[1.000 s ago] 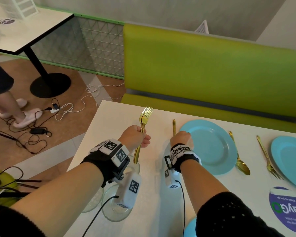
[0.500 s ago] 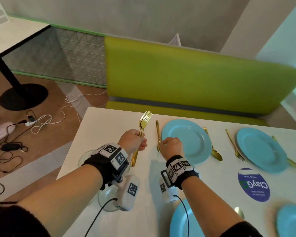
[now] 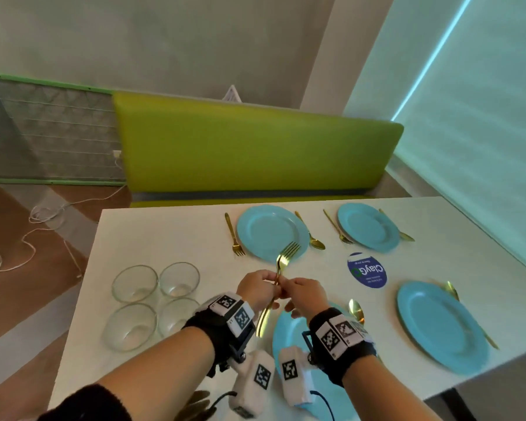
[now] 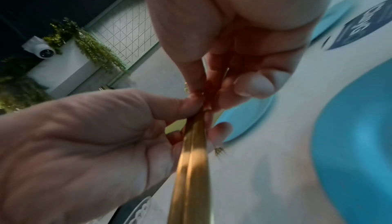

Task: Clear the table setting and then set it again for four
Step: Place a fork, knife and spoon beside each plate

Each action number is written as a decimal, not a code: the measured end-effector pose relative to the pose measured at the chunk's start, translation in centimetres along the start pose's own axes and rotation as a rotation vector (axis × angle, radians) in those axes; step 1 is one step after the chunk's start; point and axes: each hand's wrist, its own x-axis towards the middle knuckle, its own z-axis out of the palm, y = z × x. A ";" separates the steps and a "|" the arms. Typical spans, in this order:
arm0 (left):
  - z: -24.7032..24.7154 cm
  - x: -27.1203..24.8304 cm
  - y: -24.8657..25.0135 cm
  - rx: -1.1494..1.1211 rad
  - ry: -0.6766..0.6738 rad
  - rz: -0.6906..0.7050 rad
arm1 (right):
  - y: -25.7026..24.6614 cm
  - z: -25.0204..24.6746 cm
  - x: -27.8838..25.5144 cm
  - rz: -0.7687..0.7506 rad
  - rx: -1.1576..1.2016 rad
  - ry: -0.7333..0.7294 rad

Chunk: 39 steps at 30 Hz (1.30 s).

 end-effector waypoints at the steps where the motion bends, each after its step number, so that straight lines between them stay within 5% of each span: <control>1: 0.7 -0.4 -0.4 0.018 -0.023 0.005 | 0.6 -0.5 -0.5 0.026 0.020 0.004; 14: 8.0 -0.5 -0.9 0.052 -0.095 -0.012 | 6.1 -8.0 -0.9 0.079 0.278 -0.004; 26: 16.6 2.0 -2.5 -0.023 0.068 -0.058 | 17.7 -20.3 4.3 0.196 -0.226 0.094; 39: 17.4 3.3 -3.4 -0.126 0.234 -0.075 | 19.7 -20.2 7.6 0.136 -0.585 0.097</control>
